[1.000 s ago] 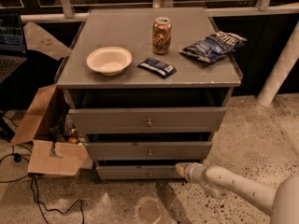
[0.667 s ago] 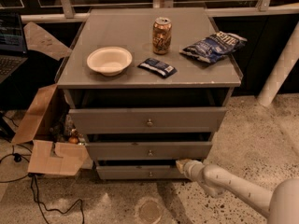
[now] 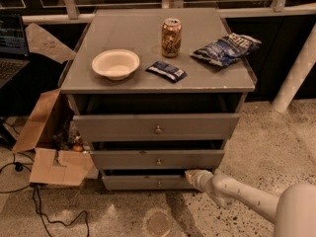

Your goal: Open bottom drawer

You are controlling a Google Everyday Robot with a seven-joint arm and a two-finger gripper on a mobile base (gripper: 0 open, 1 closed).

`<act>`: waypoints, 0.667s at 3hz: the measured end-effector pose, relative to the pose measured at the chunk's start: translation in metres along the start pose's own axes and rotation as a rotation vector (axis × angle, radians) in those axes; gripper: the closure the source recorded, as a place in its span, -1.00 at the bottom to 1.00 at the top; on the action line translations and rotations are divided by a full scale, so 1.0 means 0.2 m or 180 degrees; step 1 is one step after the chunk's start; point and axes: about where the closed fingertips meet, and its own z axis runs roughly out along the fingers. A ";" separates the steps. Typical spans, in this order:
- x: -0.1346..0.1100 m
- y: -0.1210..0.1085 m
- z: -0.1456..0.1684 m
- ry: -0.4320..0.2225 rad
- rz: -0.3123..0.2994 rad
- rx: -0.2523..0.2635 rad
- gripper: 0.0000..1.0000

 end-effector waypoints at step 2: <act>0.03 -0.09 0.20 0.0015 0.0056 0.0260 1.00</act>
Offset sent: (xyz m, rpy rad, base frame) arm 0.0312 -0.0102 -0.0362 -0.0553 -0.0063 -0.0742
